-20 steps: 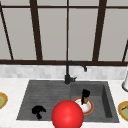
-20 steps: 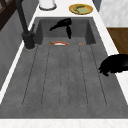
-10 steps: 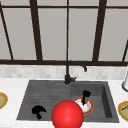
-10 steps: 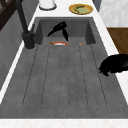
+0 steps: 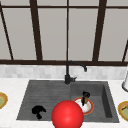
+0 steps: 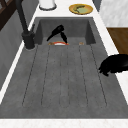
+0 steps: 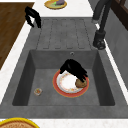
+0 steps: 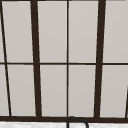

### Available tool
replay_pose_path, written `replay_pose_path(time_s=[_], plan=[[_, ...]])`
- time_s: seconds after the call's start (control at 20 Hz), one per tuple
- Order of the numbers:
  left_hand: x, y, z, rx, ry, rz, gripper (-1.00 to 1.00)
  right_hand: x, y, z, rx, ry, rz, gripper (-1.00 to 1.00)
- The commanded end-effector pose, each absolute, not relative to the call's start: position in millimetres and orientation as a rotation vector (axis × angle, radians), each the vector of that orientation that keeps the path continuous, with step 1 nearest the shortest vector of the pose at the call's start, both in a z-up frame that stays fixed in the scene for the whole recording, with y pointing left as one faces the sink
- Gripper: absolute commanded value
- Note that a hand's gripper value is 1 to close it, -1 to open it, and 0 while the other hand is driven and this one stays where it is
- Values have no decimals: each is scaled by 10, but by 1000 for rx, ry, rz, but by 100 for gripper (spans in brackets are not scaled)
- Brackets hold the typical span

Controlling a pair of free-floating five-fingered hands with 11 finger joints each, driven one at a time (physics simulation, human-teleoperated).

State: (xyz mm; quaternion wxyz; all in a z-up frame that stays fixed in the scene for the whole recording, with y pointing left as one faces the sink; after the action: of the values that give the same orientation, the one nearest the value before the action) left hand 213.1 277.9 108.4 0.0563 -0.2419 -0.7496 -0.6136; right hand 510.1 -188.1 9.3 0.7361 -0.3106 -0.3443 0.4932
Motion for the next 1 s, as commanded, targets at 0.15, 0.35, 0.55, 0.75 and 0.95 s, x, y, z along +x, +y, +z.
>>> replay_pose_path(time_s=[0.15, 0.35, 0.55, 0.75, 0.95], plan=[[2131, 2779, 1084, -734, -2274, -1861, 0, 5015, -1877, 41, -680, -758, 1082, -100], [2131, 2779, 1084, -734, -2274, -1861, 0, 5125, -1940, -80, -665, -738, 1096, -100], [2131, 2779, 1084, -734, -2274, -1861, 0, 5293, -1919, -96, -643, -705, 1113, -100], [2131, 2779, 1084, -734, -2274, -1861, 0, 5327, -1930, -167, -681, -729, 1112, -100], [2131, 2779, 1084, -734, -2274, -1861, 0, 5333, -1918, -376, -715, -734, 1107, -100]])
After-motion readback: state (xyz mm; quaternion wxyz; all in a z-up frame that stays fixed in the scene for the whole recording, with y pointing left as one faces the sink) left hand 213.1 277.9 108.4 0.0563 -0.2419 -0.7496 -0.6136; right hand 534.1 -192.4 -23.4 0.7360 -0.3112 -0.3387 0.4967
